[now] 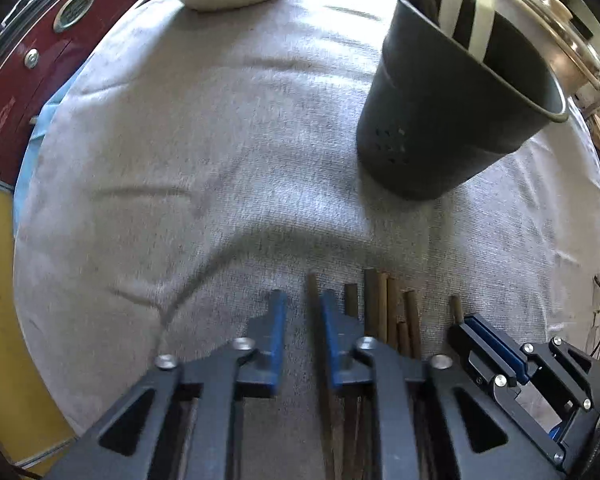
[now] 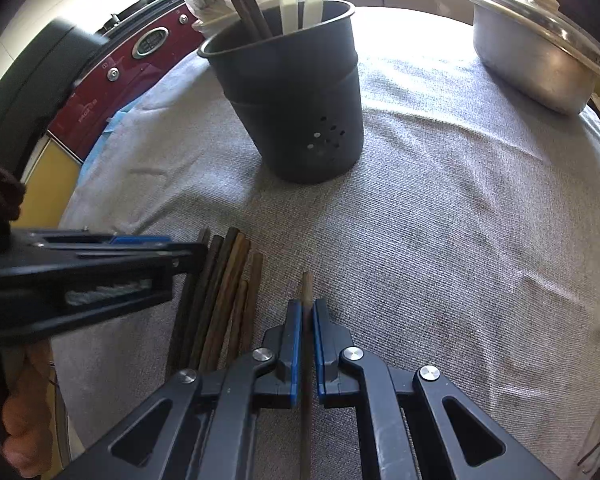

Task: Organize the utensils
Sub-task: 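Grasp a dark chopstick with the right tool while the left tool grasps another chopstick, then lift and carry both chopsticks with both tools over the black holder cup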

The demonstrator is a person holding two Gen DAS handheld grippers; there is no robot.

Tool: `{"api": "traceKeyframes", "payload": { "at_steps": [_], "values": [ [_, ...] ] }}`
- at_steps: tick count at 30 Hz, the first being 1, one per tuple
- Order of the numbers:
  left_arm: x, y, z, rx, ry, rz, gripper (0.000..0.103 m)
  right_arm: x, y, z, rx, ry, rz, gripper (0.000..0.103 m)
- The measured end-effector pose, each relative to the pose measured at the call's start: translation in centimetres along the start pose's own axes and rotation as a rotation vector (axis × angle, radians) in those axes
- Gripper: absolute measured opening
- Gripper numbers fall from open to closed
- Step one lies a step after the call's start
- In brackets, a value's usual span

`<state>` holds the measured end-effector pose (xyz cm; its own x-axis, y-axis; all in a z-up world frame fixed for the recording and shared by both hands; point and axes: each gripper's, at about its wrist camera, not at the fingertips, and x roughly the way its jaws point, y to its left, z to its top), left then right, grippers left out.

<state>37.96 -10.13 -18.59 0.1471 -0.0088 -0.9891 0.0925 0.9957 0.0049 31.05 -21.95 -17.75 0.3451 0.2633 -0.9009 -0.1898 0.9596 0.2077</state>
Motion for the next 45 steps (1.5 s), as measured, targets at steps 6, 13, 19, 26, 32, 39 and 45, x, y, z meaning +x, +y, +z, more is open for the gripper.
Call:
{"api": "traceKeyframes", "payload": {
  "at_steps": [6, 13, 19, 26, 32, 39, 45],
  "values": [
    [0.1, 0.1, -1.1, 0.107, -0.03, 0.064, 0.008, 0.4, 0.7, 0.7, -0.039, 0.024, -0.021, 0.008],
    [-0.2, -0.6, -2.1, 0.135, -0.103, 0.064, 0.007, 1.1, 2.5, 1.4, -0.105, 0.04, -0.068, 0.007],
    [-2.7, 2.8, -5.1, 0.069, -0.185, -0.063, 0.006, 0.3, 2.6, 0.3, -0.077, -0.014, -0.068, 0.006],
    [-9.5, 6.4, -7.6, -0.015, -0.388, -0.161, 0.005, -5.4, 2.4, -0.6, 0.018, -0.246, -0.054, 0.006],
    [-14.4, 7.2, -9.5, -0.057, -0.511, -0.15, 0.005, -10.8, 2.3, -1.8, 0.036, -0.432, -0.051, 0.006],
    [-18.6, 6.8, -12.1, -0.084, -0.657, -0.088, 0.005, -15.3, 2.5, -3.9, 0.032, -0.568, -0.083, 0.006],
    [-21.3, 6.8, -12.9, -0.095, -0.719, -0.095, 0.005, -17.8, 3.4, -4.2, 0.016, -0.643, -0.112, 0.006]
  ]
}}
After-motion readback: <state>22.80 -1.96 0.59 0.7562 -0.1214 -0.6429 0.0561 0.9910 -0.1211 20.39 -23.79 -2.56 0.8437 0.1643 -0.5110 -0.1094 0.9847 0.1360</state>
